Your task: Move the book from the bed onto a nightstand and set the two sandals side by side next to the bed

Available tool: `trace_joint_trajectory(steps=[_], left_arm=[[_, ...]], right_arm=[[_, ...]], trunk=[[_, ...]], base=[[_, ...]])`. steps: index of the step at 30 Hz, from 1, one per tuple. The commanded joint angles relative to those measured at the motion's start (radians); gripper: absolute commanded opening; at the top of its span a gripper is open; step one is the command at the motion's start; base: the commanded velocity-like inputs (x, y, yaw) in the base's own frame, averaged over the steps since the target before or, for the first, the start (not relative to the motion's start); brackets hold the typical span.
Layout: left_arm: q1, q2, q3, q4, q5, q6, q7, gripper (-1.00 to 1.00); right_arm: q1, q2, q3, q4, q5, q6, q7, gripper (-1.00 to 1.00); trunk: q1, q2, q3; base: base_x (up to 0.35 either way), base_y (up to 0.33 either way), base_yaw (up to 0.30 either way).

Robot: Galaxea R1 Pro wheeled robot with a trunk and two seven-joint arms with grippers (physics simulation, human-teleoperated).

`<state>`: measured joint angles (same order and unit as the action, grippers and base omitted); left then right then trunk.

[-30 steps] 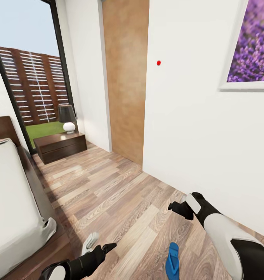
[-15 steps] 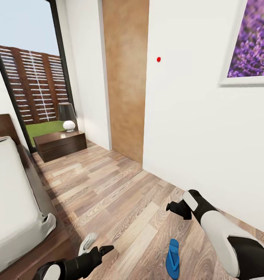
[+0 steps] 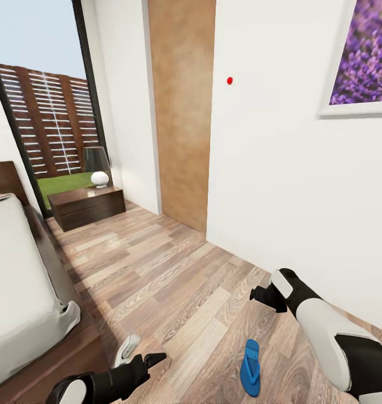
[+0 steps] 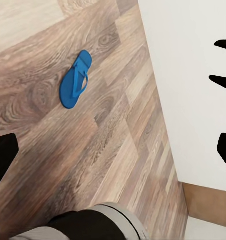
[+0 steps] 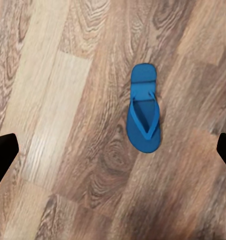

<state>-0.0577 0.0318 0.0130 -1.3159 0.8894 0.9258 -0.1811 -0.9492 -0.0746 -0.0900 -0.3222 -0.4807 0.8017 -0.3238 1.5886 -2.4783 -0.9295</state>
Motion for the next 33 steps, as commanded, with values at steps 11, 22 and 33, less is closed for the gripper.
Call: trace_joint_trajectory(steps=[11, 22, 33], left_arm=[[-0.001, 0.004, -0.013, -0.006, -0.003, 0.009, -0.009, 1.0], [-0.001, 0.017, -0.011, -0.011, -0.004, 0.025, -0.01, 1.0], [-0.001, 0.017, -0.017, -0.011, -0.003, 0.029, -0.011, 1.0]], right_arm=[[-0.002, -0.009, -0.007, 0.016, -0.014, -0.001, -0.019, 1.0], [-0.01, -0.011, -0.005, 0.03, -0.011, 0.008, -0.029, 1.0], [-0.057, -0.02, -0.004, 0.031, -0.007, 0.004, -0.03, 1.0]], trunk=[[0.015, -0.024, -0.041], [0.02, -0.026, -0.084], [0.025, -0.029, -0.127]], base=[[0.0, 0.0, 0.0], [0.0, 0.0, 0.0], [0.0, 0.0, 0.0]])
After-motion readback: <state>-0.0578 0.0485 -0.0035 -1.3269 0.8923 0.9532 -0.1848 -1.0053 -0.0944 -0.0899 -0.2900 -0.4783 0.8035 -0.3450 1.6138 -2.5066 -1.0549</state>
